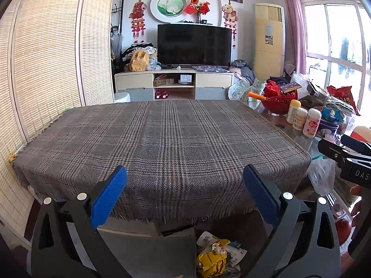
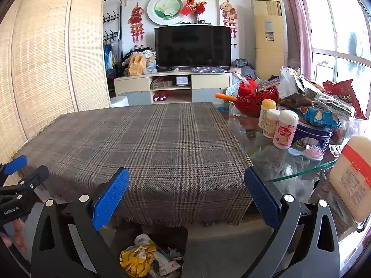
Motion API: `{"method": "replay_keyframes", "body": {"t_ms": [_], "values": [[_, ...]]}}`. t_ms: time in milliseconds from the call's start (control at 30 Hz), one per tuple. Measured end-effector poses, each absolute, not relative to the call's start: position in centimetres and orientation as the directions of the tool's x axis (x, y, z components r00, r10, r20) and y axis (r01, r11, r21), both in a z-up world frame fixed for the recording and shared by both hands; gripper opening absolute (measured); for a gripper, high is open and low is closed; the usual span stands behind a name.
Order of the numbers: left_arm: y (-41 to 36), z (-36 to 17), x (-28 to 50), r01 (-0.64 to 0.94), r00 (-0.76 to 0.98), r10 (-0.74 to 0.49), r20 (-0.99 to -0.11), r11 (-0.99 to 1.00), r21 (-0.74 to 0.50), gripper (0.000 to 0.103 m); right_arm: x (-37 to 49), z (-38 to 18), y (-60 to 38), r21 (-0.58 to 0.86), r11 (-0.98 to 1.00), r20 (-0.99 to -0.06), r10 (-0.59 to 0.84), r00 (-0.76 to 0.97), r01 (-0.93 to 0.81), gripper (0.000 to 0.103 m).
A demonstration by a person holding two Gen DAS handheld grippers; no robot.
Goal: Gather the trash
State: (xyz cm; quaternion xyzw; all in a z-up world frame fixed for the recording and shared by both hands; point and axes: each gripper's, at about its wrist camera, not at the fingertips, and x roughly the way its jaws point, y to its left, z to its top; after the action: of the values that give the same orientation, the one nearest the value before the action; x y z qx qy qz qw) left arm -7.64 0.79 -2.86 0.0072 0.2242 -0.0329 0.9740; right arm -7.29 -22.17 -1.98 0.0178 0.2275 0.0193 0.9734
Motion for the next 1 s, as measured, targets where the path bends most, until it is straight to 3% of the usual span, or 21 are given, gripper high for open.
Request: {"method": "replay_keyframes", "body": {"t_ms": [1000], "values": [[0.8,-2.8,-7.7,0.070,0.902,-0.059,-0.428,0.997,0.011,0.095,-7.0,-2.2,-23.1,0.076,0.997,-0.460,0.050,0.886,-0.017,0.100]]}}
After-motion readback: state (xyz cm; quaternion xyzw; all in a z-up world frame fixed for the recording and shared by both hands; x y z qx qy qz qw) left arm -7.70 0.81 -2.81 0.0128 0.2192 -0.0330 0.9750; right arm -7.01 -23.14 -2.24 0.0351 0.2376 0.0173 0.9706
